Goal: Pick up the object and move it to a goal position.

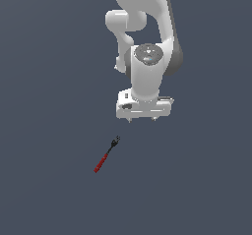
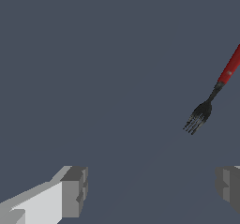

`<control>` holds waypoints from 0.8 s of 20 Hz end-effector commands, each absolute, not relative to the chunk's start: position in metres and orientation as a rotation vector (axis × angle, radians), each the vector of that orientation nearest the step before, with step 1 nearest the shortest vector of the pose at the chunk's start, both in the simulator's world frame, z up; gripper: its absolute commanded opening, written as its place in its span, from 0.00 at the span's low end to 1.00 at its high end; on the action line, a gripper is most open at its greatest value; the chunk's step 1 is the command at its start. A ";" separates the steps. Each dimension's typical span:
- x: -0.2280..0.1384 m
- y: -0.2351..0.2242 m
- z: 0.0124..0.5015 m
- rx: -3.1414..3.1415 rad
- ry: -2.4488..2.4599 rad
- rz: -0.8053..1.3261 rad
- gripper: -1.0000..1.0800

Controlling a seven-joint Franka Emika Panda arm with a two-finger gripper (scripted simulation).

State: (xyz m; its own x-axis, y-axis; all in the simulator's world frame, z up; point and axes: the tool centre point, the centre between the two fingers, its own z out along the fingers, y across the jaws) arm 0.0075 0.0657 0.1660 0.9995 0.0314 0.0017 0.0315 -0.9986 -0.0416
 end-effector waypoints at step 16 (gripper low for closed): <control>0.077 -0.049 0.083 -3.059 0.635 0.004 0.96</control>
